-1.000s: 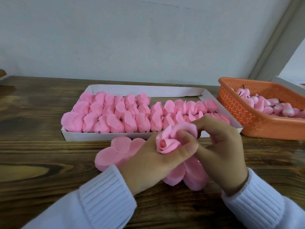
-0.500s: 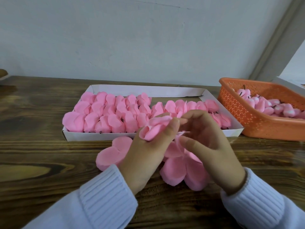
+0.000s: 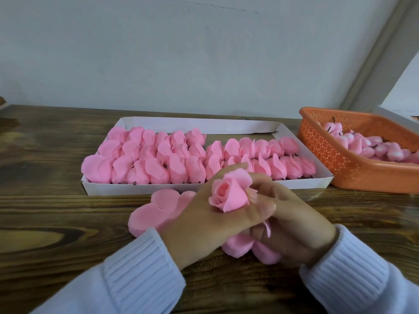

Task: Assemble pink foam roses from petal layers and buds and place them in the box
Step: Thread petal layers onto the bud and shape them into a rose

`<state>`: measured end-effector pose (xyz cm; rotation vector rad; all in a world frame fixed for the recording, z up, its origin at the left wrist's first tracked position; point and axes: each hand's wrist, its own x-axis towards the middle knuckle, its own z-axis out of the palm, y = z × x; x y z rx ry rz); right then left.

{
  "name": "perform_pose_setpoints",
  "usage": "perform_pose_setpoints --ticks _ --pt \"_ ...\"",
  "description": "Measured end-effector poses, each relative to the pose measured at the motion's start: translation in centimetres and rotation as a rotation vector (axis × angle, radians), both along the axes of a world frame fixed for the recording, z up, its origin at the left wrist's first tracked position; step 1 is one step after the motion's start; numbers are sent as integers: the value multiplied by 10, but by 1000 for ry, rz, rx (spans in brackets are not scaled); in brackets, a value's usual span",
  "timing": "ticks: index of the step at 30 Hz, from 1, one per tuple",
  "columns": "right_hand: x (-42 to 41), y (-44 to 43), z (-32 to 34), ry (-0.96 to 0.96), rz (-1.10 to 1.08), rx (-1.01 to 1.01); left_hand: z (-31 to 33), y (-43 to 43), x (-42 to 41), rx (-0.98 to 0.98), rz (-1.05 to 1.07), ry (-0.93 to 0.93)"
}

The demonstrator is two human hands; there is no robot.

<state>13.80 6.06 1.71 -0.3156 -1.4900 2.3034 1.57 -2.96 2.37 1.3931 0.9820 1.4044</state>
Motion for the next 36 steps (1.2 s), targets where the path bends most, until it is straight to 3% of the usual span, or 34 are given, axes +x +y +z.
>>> perform_pose_setpoints --ticks 6,10,15,21,28,36 --pt "1 3 1 -32 34 -32 -8 4 1 -12 140 61" --pt "3 4 5 -69 -88 -14 -10 3 0 -8 308 58" --pt "1 3 0 -170 -447 447 -9 4 0 -1 428 95" --pt "2 -2 1 -32 -776 838 -8 4 1 48 357 34" --pt "3 -8 7 199 -759 967 -11 5 0 45 342 87" --pt "7 -7 11 204 -732 1035 -3 2 4 93 259 140"
